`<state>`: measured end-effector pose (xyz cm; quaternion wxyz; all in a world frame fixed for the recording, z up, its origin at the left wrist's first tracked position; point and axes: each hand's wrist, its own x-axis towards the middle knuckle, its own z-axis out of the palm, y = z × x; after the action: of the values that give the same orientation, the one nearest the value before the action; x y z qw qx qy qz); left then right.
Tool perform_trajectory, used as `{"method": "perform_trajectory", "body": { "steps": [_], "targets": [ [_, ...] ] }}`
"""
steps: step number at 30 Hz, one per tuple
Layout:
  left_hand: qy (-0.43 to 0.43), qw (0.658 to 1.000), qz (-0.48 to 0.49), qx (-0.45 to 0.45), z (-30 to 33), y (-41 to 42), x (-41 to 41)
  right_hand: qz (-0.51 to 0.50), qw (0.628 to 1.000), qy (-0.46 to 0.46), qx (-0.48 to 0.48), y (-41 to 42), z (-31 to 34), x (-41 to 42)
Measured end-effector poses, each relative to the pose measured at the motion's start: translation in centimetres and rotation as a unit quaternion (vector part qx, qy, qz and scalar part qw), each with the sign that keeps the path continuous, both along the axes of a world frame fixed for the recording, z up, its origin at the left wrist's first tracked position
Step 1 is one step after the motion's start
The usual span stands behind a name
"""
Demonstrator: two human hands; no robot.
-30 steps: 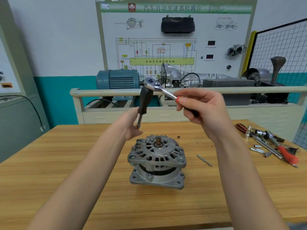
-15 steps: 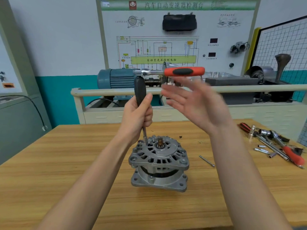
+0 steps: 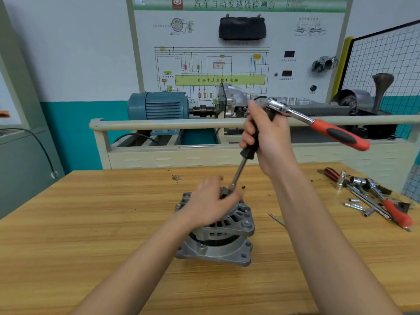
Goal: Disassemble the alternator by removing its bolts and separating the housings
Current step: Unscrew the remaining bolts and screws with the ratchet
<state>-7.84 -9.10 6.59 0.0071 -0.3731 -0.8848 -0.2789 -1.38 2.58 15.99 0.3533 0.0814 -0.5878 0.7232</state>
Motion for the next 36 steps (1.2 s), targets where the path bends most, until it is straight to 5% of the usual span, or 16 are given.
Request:
{"method": "perform_trajectory", "body": {
  "steps": [3, 9, 14, 26, 36],
  "targets": [
    [0.087, 0.994, -0.025, -0.068, -1.3, 0.0, -1.0, -0.011, 1.000, -0.027, 0.007, -0.1, -0.7, -0.1],
    [0.004, 0.983, -0.180, -0.034, -0.4, -1.7, -3.6, 0.013, 0.998, -0.032, -0.043, -0.3, -1.1, -0.2],
    [0.053, 0.991, -0.117, 0.039, -0.5, -0.8, -3.9, 0.040, 0.997, -0.046, -0.047, -0.8, -1.8, -0.2],
    [0.019, 0.987, -0.153, 0.033, -0.8, -0.7, -3.7, 0.091, 0.993, -0.074, -0.025, -3.0, -3.3, -1.5],
    [0.002, 0.981, -0.171, 0.089, -1.1, -1.1, -4.1, 0.175, 0.975, -0.064, 0.125, -4.4, -2.9, -1.8]
  ]
}}
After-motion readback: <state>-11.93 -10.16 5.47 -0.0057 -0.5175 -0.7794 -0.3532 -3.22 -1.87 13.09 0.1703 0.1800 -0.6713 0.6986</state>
